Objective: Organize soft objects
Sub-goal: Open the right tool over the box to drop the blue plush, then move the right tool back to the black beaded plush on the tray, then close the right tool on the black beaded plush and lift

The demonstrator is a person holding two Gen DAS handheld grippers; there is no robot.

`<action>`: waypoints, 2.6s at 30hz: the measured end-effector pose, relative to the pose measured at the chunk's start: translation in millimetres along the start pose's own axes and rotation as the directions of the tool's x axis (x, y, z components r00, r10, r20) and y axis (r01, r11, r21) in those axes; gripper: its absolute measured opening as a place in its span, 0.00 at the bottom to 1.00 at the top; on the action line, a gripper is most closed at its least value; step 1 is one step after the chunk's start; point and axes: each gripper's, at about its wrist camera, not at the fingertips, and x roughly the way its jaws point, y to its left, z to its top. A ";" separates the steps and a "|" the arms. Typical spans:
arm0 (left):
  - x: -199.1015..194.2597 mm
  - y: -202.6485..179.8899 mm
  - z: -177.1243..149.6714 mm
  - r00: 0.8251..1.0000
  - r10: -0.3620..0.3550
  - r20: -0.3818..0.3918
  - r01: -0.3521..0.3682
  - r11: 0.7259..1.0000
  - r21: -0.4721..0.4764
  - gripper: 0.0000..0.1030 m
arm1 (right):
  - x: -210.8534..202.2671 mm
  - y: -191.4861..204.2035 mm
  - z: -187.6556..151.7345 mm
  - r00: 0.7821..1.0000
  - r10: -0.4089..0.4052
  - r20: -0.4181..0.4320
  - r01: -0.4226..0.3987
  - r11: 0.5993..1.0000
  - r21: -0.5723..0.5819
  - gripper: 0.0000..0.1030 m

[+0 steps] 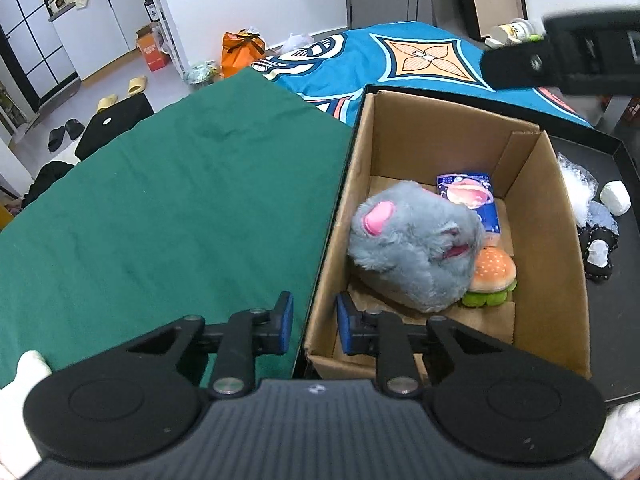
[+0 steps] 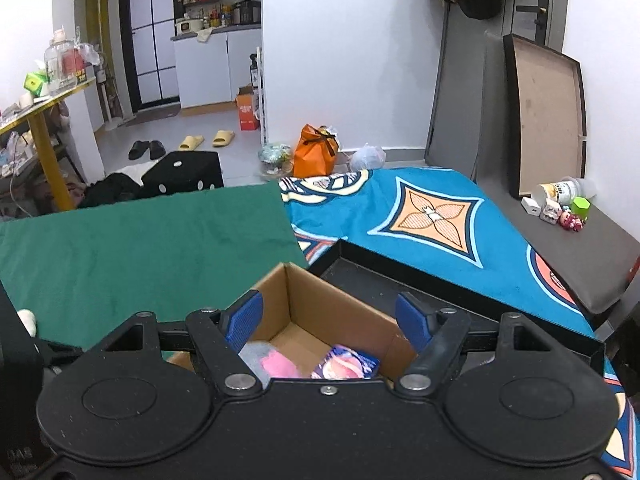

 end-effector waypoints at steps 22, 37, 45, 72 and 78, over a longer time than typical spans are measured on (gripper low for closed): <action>-15.0 -23.4 -0.1 0.990 0.118 0.075 -0.126 0.986 0.112 0.64 | -27.1 -51.9 -50.2 0.991 -0.013 -0.134 0.010 1.000 -0.027 0.77; -15.2 -42.9 0.6 0.975 0.191 0.114 -0.210 0.960 0.187 0.76 | 4.9 -94.8 -106.3 0.980 -0.014 -0.201 0.040 0.991 0.127 0.72; -11.0 -52.5 2.2 0.967 0.227 0.113 -0.247 0.944 0.217 0.77 | 14.1 -101.8 -118.8 0.978 -0.037 -0.207 0.058 0.993 0.098 0.66; -9.6 -71.5 2.9 0.944 0.314 0.103 -0.331 0.902 0.279 0.77 | 24.6 -125.8 -129.7 0.966 -0.049 -0.255 0.081 0.990 0.116 0.29; -13.3 -72.6 0.9 0.941 0.319 0.116 -0.339 0.897 0.284 0.77 | 11.0 -126.6 -121.0 0.969 -0.067 -0.237 0.099 0.987 0.129 0.28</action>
